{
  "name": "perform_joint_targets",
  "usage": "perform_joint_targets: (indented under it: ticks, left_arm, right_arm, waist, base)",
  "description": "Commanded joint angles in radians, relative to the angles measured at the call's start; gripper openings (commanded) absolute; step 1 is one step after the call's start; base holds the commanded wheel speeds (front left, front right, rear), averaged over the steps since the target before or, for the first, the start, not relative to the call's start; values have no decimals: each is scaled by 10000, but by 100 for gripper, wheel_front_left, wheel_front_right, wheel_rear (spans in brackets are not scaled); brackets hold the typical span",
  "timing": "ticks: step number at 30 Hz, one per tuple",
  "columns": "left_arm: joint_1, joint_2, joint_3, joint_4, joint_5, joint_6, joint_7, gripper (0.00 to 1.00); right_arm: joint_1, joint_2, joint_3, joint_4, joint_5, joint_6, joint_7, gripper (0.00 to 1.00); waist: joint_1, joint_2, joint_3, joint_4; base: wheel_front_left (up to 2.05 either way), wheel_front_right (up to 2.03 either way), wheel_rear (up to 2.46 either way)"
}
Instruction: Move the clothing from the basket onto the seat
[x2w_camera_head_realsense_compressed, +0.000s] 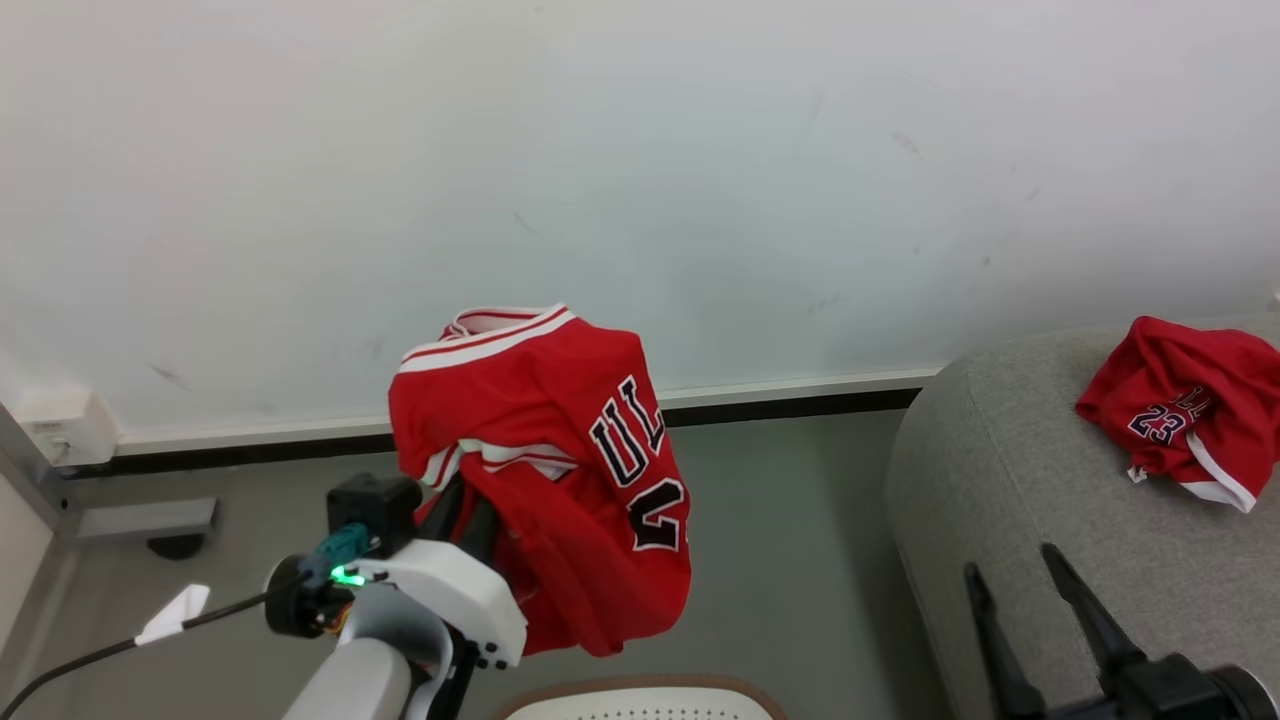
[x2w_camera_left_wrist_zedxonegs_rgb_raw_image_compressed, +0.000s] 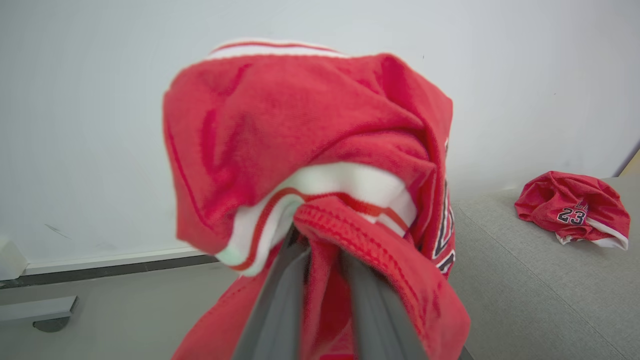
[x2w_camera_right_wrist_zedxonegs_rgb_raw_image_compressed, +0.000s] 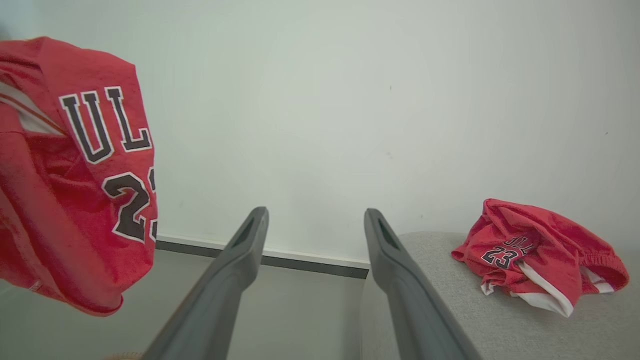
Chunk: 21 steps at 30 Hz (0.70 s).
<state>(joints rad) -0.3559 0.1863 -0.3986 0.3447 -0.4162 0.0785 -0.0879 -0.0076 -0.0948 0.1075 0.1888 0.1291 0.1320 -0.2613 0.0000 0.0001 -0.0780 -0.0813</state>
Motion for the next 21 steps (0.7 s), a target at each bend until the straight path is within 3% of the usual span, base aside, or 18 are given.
perform_joint_targets:
  ticks: [1, 11, 21]
  left_arm:
    - [-131, 15, -20, -84, 84, -32, 42, 0]
    - [-404, -332, -607, -384, 155, -219, 279, 0]
    - [-650, -703, -1361, -488, 272, -521, 482, 0]
  right_arm:
    - [-259, -169, 223, -21, 157, -23, -25, 100]
    - [-2866, -1539, 3700, 1256, 1976, -23, 399, 100]
    - [-5542, -2563, 7789, 2465, 5478, -25, 846, 100]
  waist:
    - [0, -1, 25, 4]
    - [0, -1, 169, 285]
    - [0, -1, 231, 800]
  base:
    - [0, 0, 0]
    - [0, 0, 0]
    - [0, 0, 0]
